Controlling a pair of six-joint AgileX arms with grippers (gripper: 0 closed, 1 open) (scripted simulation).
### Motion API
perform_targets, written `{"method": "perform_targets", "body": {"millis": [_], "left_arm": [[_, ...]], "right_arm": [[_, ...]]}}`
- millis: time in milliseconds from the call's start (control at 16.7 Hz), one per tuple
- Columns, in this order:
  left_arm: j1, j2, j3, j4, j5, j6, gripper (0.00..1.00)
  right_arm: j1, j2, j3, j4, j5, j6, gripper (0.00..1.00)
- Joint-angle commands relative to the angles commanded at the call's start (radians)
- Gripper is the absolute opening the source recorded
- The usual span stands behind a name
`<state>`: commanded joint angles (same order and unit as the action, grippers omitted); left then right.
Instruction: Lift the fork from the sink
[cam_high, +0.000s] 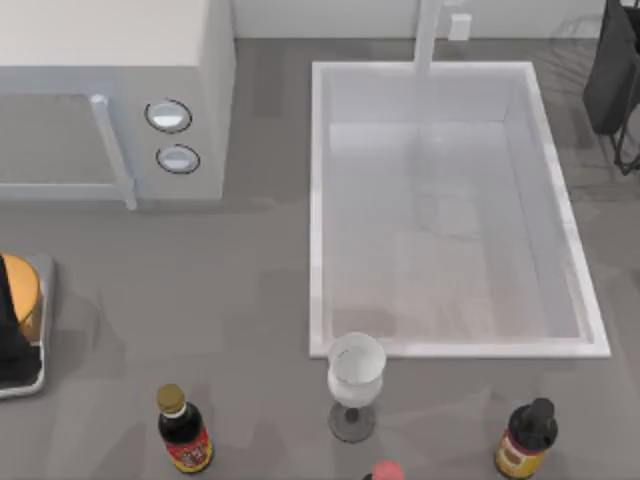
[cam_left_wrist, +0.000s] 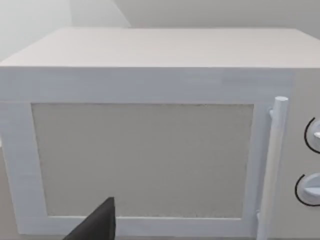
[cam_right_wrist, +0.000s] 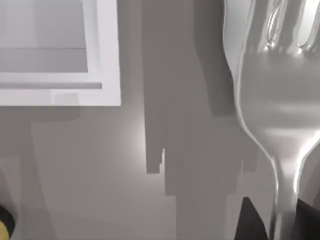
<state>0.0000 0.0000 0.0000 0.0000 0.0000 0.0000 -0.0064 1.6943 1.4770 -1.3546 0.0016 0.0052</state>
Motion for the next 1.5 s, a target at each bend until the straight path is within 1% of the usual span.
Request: {"method": "perform_targets", "body": {"millis": [180, 540, 840, 960, 1140, 1320, 1500], "left_arm": [[0.0, 0.0, 0.0, 0.0, 0.0, 0.0, 1.0], [0.0, 0.0, 0.0, 0.0, 0.0, 0.0, 1.0], [0.0, 0.0, 0.0, 0.0, 0.0, 0.0, 1.0], [0.0, 0.0, 0.0, 0.0, 0.0, 0.0, 1.0], [0.0, 0.0, 0.0, 0.0, 0.0, 0.0, 1.0], [0.0, 0.0, 0.0, 0.0, 0.0, 0.0, 1.0], [0.0, 0.0, 0.0, 0.0, 0.0, 0.0, 1.0]], "right_arm": [[-0.027, -0.052, -0.052, 0.002, -0.002, -0.027, 0.0], [-0.024, -0.047, -0.049, 0.015, -0.008, -0.027, 0.0], [-0.031, -0.026, -0.061, 0.202, -0.069, -0.043, 0.0], [-0.028, -0.011, -0.118, 0.293, -0.08, -0.044, 0.0], [-0.02, -0.015, -0.251, 0.402, -0.064, -0.036, 0.0], [-0.016, 0.001, -0.367, 0.436, -0.025, -0.026, 0.0], [-0.022, 0.03, -0.407, 0.438, -0.001, -0.021, 0.0]]}}
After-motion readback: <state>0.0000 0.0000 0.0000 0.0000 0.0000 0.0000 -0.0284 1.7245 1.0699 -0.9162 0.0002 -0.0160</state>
